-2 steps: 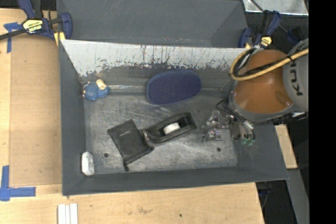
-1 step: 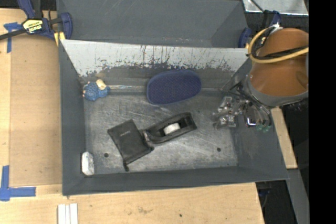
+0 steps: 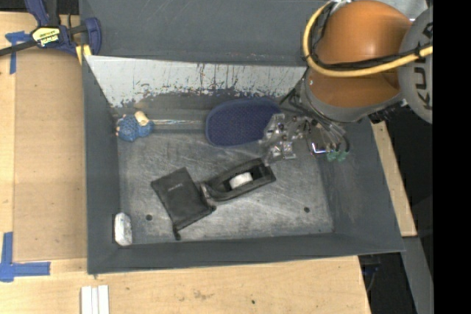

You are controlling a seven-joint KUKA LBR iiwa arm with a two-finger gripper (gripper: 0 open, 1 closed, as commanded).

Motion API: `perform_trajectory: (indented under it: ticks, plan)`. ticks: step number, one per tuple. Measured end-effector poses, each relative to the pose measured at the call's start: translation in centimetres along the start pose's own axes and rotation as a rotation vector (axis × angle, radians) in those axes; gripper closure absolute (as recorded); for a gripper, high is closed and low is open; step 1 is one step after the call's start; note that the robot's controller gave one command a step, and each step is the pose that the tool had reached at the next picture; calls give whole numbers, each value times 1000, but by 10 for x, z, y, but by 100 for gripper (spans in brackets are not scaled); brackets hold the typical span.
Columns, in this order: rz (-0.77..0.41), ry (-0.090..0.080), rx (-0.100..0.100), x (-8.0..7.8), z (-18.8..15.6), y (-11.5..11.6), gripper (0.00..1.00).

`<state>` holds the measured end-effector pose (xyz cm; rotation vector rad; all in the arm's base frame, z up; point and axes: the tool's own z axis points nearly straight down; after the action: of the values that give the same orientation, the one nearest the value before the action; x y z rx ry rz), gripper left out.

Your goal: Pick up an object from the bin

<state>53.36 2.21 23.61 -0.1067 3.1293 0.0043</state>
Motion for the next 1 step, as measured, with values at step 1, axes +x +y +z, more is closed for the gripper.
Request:
perform_trajectory:
  ticks: [1]
  plan:
    - [7,6,2,1,3,-4,0]
